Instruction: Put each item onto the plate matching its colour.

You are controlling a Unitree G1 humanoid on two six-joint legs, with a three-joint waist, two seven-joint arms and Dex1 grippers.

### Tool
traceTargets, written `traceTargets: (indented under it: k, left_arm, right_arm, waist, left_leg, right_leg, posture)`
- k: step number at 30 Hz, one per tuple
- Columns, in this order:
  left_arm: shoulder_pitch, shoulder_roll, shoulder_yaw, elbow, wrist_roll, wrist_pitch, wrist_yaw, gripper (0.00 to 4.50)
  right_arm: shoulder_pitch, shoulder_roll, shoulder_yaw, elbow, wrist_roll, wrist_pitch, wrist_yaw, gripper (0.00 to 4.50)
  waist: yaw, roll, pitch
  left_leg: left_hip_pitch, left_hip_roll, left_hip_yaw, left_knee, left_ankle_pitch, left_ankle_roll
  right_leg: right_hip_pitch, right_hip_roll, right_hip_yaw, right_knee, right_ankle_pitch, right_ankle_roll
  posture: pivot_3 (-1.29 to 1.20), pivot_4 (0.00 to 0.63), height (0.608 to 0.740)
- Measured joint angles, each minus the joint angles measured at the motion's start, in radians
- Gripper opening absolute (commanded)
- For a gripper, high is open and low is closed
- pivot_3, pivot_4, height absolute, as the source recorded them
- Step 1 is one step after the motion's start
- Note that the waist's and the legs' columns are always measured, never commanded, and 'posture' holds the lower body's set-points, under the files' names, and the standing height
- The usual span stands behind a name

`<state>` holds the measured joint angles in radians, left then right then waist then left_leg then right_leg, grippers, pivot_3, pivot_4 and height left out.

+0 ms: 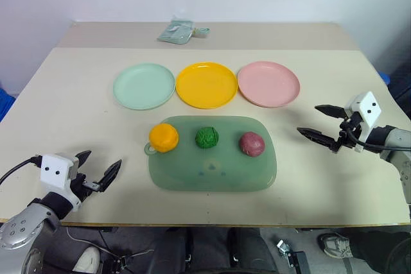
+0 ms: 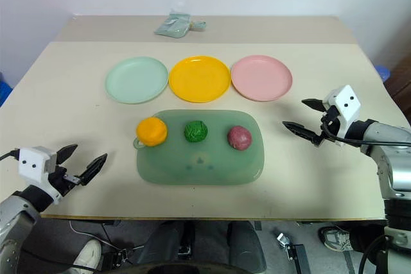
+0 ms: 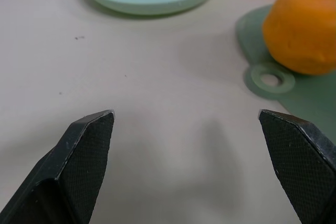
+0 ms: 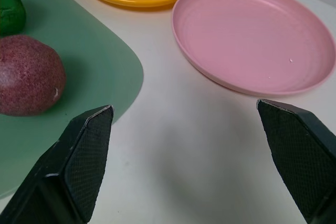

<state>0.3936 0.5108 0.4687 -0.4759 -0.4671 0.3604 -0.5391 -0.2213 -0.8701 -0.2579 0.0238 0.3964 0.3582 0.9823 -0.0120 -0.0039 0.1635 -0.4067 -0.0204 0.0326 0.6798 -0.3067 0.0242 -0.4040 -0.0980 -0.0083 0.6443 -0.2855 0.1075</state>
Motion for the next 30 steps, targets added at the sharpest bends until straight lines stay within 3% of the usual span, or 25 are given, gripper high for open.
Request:
traceTargets:
  k: [14, 20, 24, 30]
  left_arm:
    - [-0.093, -0.03, -0.042, 0.0, -0.022, 0.008, 0.026, 4.5]
    - [-0.21, -0.007, -0.147, 0.005, -0.047, 0.065, -0.015, 4.5]
    - [-0.346, 0.021, -0.225, 0.066, -0.031, 0.062, -0.058, 4.5]
    - [-0.433, 0.06, -0.328, 0.169, 0.009, 0.032, -0.167, 4.5]
  right_arm:
    - [0.011, 0.047, 0.006, -0.003, -0.021, -0.037, -0.082, 4.45]
    - [0.036, 0.055, -0.044, -0.032, -0.016, -0.044, -0.115, 4.45]
    - [0.126, 0.065, -0.084, -0.088, 0.018, -0.042, -0.106, 4.45]
    - [0.245, 0.065, -0.131, -0.262, 0.103, 0.018, -0.077, 4.45]
  waist:
    - [0.0, 0.0, 0.0]
    - [0.003, 0.0, 0.0]
    - [0.005, 0.0, 0.0]
    - [-0.002, 0.001, 0.0]
  left_leg:
    - [0.0, 0.0, 0.0, 0.0, 0.0, 0.0]
    - [0.0, 0.0, 0.0, 0.001, 0.002, -0.003]
    - [0.0, 0.0, 0.0, 0.001, 0.002, -0.003]
    - [0.0, 0.0, 0.0, 0.001, 0.001, 0.0]
  right_leg:
    - [0.0, 0.0, 0.0, 0.0, 0.001, 0.003]
    - [0.0, 0.001, 0.0, 0.001, 0.002, 0.003]
    - [0.001, 0.001, 0.0, 0.001, 0.002, 0.003]
    - [0.0, 0.001, 0.0, 0.001, 0.002, 0.003]
  posture:
    - [0.0, 0.15, 0.74]
    - [0.0, 0.15, 0.74]
    - [0.0, 0.15, 0.74]
    - [0.0, 0.15, 0.74]
